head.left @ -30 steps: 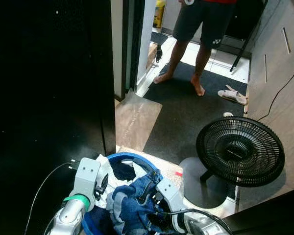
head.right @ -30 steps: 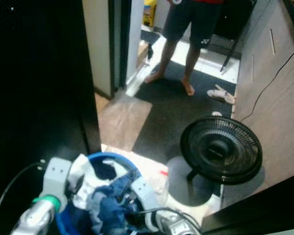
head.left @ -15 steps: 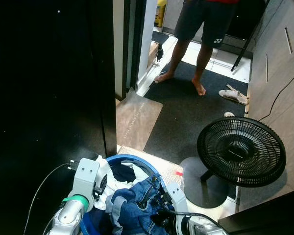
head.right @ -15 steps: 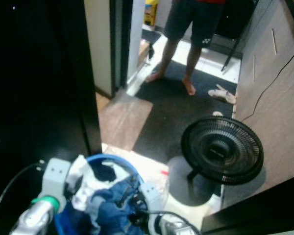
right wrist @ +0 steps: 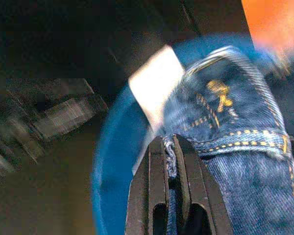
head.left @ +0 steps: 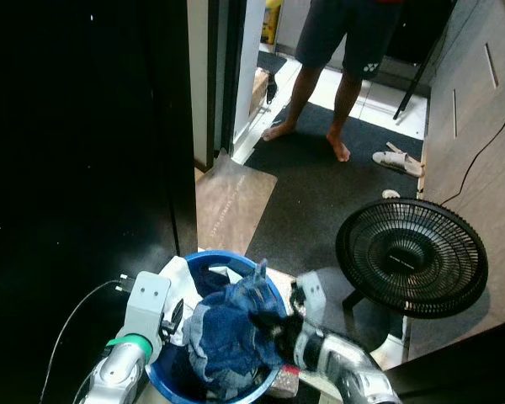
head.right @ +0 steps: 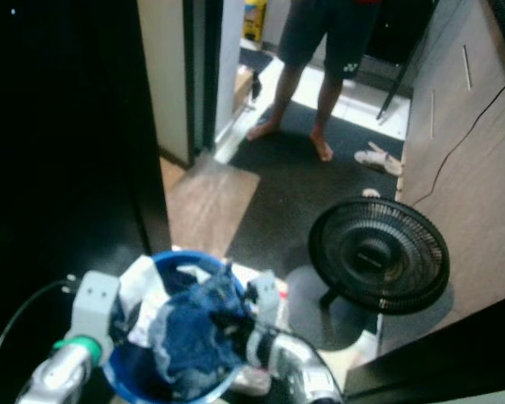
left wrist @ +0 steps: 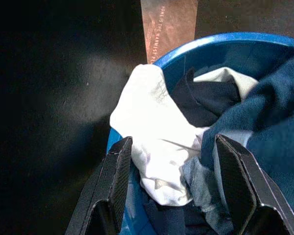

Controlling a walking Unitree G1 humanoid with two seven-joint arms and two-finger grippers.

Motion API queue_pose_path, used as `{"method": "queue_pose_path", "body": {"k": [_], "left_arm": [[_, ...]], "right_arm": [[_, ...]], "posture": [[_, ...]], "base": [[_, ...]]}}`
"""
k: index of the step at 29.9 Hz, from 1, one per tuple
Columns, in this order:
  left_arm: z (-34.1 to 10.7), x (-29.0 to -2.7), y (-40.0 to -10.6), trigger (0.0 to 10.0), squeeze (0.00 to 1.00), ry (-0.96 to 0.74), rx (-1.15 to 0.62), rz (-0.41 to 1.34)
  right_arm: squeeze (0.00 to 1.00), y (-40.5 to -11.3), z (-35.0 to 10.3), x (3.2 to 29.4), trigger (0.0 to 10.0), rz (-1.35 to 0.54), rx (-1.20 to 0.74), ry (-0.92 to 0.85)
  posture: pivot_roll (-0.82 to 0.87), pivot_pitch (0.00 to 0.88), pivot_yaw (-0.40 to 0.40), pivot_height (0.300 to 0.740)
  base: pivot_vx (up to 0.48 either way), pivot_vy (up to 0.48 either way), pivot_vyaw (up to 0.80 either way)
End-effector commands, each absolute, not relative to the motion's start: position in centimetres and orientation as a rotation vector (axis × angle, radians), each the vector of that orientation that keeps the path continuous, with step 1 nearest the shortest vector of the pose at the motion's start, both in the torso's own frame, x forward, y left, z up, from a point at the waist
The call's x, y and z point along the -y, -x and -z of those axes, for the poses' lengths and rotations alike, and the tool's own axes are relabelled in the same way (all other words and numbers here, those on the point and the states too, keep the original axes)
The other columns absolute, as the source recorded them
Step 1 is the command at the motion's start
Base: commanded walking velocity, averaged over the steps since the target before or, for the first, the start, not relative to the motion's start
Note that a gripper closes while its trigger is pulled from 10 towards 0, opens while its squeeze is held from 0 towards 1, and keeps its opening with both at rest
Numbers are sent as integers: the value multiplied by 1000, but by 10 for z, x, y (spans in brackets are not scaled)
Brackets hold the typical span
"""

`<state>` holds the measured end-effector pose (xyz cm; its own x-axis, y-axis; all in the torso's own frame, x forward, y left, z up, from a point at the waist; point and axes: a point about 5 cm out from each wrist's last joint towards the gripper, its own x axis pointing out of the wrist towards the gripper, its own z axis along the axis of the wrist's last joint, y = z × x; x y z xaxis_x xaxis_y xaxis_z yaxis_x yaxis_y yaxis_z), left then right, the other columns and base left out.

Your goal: Clothes washing

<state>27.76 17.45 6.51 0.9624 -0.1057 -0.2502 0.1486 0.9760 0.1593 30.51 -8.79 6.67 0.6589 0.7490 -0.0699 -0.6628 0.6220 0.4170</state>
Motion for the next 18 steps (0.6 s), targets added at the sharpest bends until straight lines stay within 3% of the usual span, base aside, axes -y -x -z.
{"method": "queue_pose_path", "body": {"k": [1,6,16,18], "left_arm": [[-59,-174,-273,10000,0,-178,-272,127],[-58,-174,-273,10000,0,-179,-274,127],[-58,-174,-273,10000,0,-180,-274,127],[-97,-162,-285,10000,0,-172,-122,163]], "right_arm": [[0,-305,-73,90,0,-829,-214,-414],[0,-313,-138,82,0,-906,29,-424],[0,-314,-145,81,0,-909,53,-420],[0,-321,-215,79,0,-915,297,-388]], "posture": [[117,199,-33,740],[113,200,-34,740],[113,200,-34,740],[116,188,-34,740]], "base": [[0,0,0],[0,0,0],[0,0,0],[0,0,0]]}}
